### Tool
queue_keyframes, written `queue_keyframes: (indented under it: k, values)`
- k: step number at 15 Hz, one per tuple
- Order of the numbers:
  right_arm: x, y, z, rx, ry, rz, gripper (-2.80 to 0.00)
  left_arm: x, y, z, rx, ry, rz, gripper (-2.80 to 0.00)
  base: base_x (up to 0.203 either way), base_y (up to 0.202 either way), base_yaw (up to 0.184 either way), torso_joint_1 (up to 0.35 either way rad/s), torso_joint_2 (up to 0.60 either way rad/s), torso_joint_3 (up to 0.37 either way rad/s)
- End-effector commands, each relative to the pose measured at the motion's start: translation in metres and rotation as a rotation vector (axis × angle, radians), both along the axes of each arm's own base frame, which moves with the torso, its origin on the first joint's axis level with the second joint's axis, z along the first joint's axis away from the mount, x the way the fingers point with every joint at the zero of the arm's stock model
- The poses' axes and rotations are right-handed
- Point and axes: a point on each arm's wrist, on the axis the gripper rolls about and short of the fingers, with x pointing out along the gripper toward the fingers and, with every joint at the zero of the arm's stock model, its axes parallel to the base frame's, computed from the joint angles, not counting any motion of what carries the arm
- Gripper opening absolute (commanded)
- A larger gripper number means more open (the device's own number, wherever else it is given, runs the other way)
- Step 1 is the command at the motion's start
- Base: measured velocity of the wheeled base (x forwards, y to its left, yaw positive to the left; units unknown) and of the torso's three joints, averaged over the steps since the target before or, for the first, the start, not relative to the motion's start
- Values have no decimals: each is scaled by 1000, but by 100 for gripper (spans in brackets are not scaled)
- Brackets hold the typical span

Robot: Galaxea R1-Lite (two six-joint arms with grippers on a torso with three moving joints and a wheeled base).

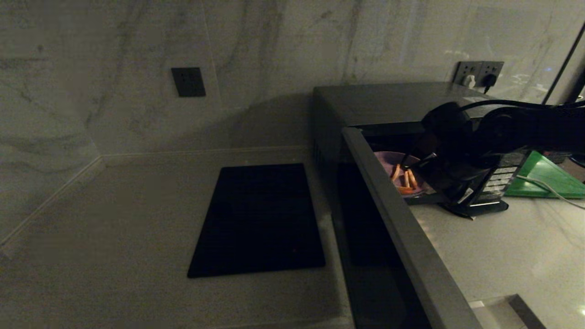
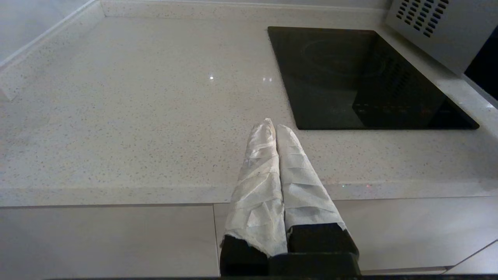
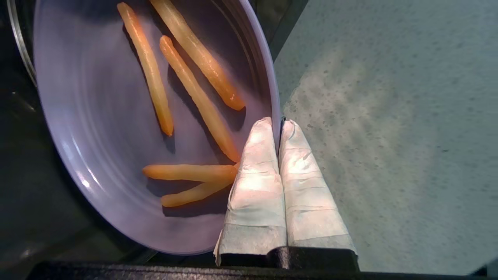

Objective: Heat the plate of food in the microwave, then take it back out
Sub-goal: Take the plate out of the microwave

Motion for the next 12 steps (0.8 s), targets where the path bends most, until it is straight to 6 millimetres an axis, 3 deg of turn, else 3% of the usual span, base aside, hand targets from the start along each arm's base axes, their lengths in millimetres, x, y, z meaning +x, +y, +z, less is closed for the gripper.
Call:
queue_keyframes:
  k: [1, 4, 7, 12]
  values:
    - [-16, -2, 11, 3, -8, -4, -280, 0, 0, 0, -1, 1, 1, -280, 0, 0, 0, 0, 0, 0]
    - [-43, -7, 22, 2, -9, 1, -280, 0, 0, 0, -1, 1, 1, -280, 0, 0, 0, 0, 0, 0]
    - [-84, -11, 27, -5, 15, 17, -280, 0, 0, 0, -1, 1, 1, -280, 0, 0, 0, 0, 0, 0]
    - [-152, -28, 11, -81, 94, -19, -280, 0, 0, 0, -1, 1, 1, -280, 0, 0, 0, 0, 0, 0]
